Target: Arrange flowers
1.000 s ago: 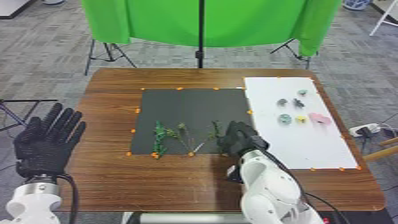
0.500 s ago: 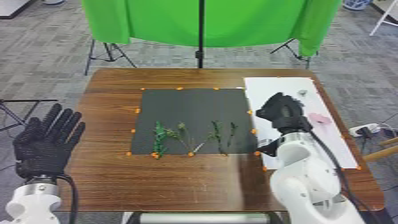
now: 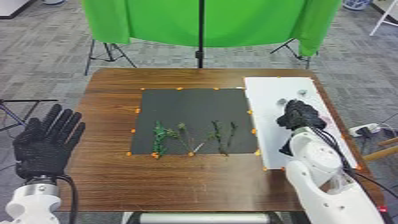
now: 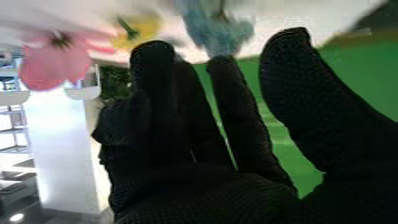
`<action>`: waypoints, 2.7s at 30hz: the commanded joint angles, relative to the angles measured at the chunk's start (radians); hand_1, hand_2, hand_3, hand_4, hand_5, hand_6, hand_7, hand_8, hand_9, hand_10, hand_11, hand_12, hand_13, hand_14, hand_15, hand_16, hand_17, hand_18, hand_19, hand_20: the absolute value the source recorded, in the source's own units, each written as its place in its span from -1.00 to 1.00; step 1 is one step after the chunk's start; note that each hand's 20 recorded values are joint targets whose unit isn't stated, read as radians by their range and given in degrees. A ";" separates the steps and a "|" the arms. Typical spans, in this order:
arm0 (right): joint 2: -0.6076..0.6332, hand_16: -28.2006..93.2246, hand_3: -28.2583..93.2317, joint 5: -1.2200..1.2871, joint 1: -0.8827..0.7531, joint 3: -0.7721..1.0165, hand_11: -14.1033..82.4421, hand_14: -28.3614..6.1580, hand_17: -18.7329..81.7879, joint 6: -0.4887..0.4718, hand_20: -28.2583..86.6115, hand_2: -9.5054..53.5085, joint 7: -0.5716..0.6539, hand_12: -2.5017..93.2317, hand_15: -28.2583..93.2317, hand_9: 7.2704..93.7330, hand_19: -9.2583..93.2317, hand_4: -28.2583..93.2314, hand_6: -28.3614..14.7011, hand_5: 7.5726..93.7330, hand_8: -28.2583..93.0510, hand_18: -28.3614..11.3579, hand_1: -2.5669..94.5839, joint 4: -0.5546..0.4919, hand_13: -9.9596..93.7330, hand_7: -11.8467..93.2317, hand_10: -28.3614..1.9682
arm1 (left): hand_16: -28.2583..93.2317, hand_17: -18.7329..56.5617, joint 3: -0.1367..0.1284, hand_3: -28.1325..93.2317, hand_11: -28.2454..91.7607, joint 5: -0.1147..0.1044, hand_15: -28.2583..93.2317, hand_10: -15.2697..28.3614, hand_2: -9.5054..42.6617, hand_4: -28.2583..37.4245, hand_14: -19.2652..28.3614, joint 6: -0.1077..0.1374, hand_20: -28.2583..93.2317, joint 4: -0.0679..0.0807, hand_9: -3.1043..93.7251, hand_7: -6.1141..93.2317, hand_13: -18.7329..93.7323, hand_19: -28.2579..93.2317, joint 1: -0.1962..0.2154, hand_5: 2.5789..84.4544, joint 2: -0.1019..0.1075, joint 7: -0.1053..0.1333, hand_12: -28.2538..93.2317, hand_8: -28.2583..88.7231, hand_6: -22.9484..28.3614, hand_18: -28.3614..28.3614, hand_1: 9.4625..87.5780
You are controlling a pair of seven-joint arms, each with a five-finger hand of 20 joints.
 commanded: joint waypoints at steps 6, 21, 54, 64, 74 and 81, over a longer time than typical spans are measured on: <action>0.003 0.08 0.67 -0.059 0.030 -0.068 -0.44 -0.09 0.08 0.181 0.28 -1.00 -0.019 -0.26 0.45 0.57 0.96 -1.00 0.19 0.47 -0.57 -0.78 0.24 0.110 0.41 -0.38 -0.03 | -0.58 -0.62 0.011 0.77 -0.24 -0.003 -0.17 0.34 -0.02 -1.00 0.35 0.001 -0.32 0.002 -0.12 -0.66 -0.08 -0.01 0.002 0.04 -0.014 -0.003 -0.37 -0.67 0.21 0.45 -0.62; -0.090 0.18 0.66 0.223 0.222 -0.258 -0.47 0.08 0.09 0.056 0.28 -1.00 -0.217 -0.07 0.41 0.69 0.96 -1.00 0.21 0.53 -0.49 -0.69 0.32 -0.105 0.47 -0.31 0.08 | -0.58 -0.62 -0.003 0.77 -0.24 -0.010 -0.17 0.34 -0.03 -1.00 0.35 0.015 -0.32 -0.001 -0.12 -0.66 -0.08 -0.02 0.015 0.04 -0.006 0.007 -0.37 -0.67 0.21 0.45 -0.62; -0.456 0.14 0.70 -0.245 0.290 -0.529 -0.27 0.07 0.04 -0.100 0.32 -1.00 -0.501 -0.50 0.34 0.39 0.88 -1.00 0.22 0.36 -0.74 -0.71 0.23 0.295 0.39 -0.42 -0.07 | -0.58 -0.62 0.047 0.77 -0.23 -0.025 -0.17 0.33 -0.03 -1.00 0.35 0.042 -0.32 0.009 -0.11 -0.66 -0.08 -0.02 -0.058 0.04 0.061 0.021 -0.38 -0.67 0.21 0.45 -0.62; -0.459 0.04 0.77 -0.171 0.296 -0.534 -0.33 -0.08 0.02 -0.122 0.30 -1.00 -0.431 -0.57 0.40 0.29 0.88 -1.00 0.15 0.30 -0.72 -0.76 0.09 0.255 0.35 -0.49 -0.20 | -0.58 -0.62 0.052 0.77 -0.24 -0.023 -0.17 0.34 -0.03 -1.00 0.35 0.042 -0.32 0.019 -0.11 -0.66 -0.08 -0.02 -0.077 0.04 0.057 0.001 -0.38 -0.67 0.21 0.45 -0.62; -0.413 -0.05 0.81 -0.018 0.292 -0.486 -0.38 -0.15 0.01 -0.087 0.29 -1.00 -0.340 -0.58 0.44 0.23 0.88 -1.00 0.11 0.24 -0.72 -0.77 0.02 0.134 0.33 -0.51 -0.24 | -0.58 -0.62 0.032 0.77 -0.24 -0.017 -0.17 0.34 -0.03 -1.00 0.35 0.027 -0.32 0.026 -0.11 -0.66 -0.08 -0.02 -0.067 0.04 0.036 -0.018 -0.38 -0.67 0.21 0.45 -0.63; -0.234 -0.14 0.81 0.079 0.276 -0.299 -0.43 -0.23 -0.01 -0.065 0.26 -1.00 -0.233 -0.60 0.44 0.14 0.86 -1.00 0.06 0.15 -0.71 -0.79 -0.02 -0.017 0.28 -0.54 -0.33 | -0.58 -0.62 0.018 0.77 -0.23 -0.015 -0.17 0.34 -0.03 -1.00 0.35 0.012 -0.32 0.022 -0.11 -0.66 -0.08 -0.01 -0.048 0.04 0.015 0.003 -0.38 -0.67 0.21 0.45 -0.63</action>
